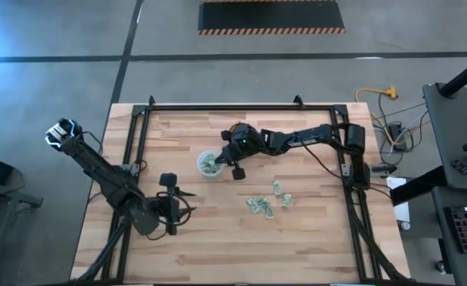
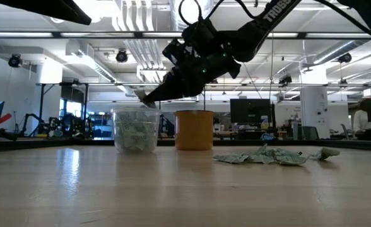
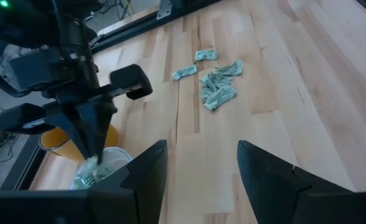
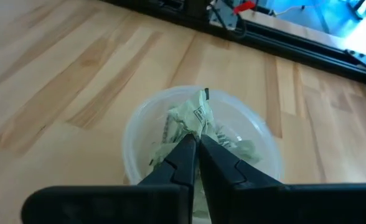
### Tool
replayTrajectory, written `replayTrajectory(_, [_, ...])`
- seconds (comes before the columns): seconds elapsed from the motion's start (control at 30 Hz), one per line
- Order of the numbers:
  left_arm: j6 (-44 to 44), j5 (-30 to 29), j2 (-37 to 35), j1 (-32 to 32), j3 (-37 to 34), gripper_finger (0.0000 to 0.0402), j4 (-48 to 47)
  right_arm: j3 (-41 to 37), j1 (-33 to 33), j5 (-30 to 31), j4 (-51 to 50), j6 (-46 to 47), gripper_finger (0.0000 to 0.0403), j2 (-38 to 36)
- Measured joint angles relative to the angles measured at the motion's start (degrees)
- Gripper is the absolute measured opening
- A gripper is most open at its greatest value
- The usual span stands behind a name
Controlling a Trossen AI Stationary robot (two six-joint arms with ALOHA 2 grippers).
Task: Pick and place Stevia / Truvia into bins
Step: Put the stevia packet into the transparent bin
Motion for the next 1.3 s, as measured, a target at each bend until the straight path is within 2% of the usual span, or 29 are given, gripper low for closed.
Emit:
replayTrajectory(0.13, [0.0, -0.1, 0.0, 0.0, 0.0, 0.0178, 0.0, -0.1, 0.0, -1.1, -0.4, -0.7, 0.0049, 0.1])
replayTrajectory(0.37, [-0.1, -0.1, 0.0, 0.0, 0.0, 0.0178, 0.0, -0.1, 0.0, -1.5, -3.6, -1.6, 0.0130, -0.4])
replayTrajectory(0.5, [-1.7, -0.1, 0.3, 0.0, -0.1, 0.0178, 0.0, -0.1, 0.6, -1.5, -8.5, -3.3, 0.0154, -4.2])
replayTrajectory(0.63, [-1.9, 0.0, 2.0, 0.0, -0.2, 0.0178, 0.1, -0.7, 2.3, -1.5, -14.1, -3.3, 0.0155, -10.1])
replayTrajectory(0.83, [-2.8, 0.0, 5.8, 0.2, -0.2, 0.0178, 3.5, -1.6, 5.6, -1.5, -29.9, -2.5, 0.0137, -17.7])
replayTrajectory(0.93, [0.9, -0.1, 8.6, 0.6, -0.2, 0.0178, 8.9, -2.7, 7.3, -1.4, -38.8, 0.6, 0.0128, -20.4])
replayTrajectory(1.03, [7.8, 0.3, 11.8, 1.5, -0.1, 0.0178, 16.3, -5.8, 8.9, -1.4, -42.4, 4.1, 0.0119, -23.1])
replayTrajectory(1.2, [16.6, 10.2, 17.3, 5.5, 0.6, 0.0178, 27.2, -13.2, 10.1, -1.3, -43.1, 9.8, 0.0104, -27.8])
replayTrajectory(1.3, [20.2, 12.8, 20.7, 8.2, 1.3, 0.0178, 31.7, -17.3, 10.0, -1.3, -42.6, 13.8, 0.0094, -31.3])
